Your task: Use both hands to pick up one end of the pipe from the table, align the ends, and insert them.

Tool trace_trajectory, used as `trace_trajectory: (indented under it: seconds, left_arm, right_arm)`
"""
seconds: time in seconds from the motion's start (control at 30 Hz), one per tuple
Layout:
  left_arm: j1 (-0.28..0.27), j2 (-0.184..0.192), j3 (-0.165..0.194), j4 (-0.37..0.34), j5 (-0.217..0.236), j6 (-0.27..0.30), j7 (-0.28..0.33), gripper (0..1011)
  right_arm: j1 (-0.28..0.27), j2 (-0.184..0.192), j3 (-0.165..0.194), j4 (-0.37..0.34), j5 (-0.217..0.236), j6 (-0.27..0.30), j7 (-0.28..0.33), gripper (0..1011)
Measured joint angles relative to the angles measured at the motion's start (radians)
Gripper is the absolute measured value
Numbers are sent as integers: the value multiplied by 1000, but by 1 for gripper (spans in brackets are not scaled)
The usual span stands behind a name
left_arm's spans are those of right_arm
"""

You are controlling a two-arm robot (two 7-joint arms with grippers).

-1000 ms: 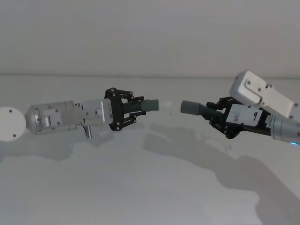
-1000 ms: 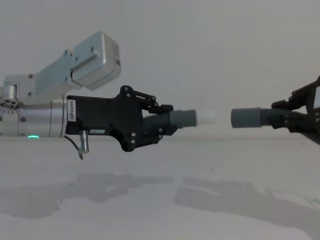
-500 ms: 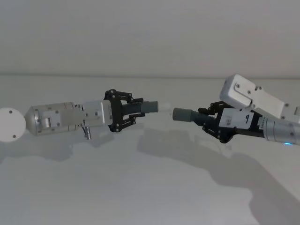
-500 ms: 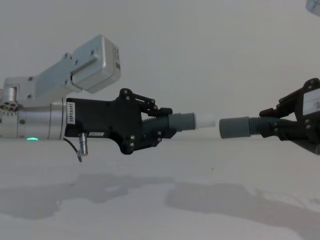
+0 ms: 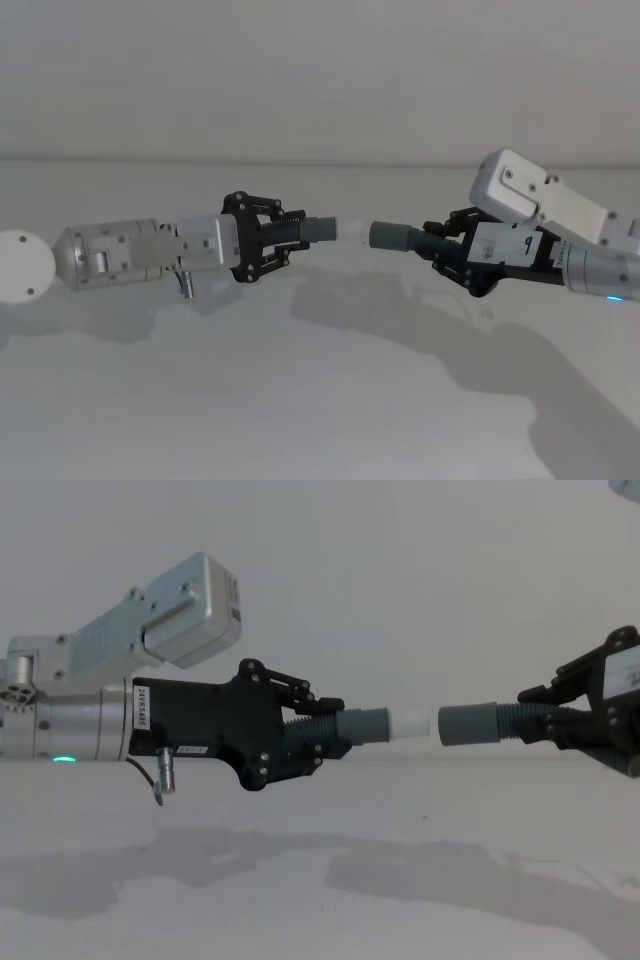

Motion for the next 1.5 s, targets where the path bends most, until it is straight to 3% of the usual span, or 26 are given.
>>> trace_trajectory:
  seconds: [1.5]
  left_arm:
    - [0, 0, 0, 0, 0, 0, 0, 344]
  right_arm:
    - [51, -41, -30, 55, -21, -22, 28, 256]
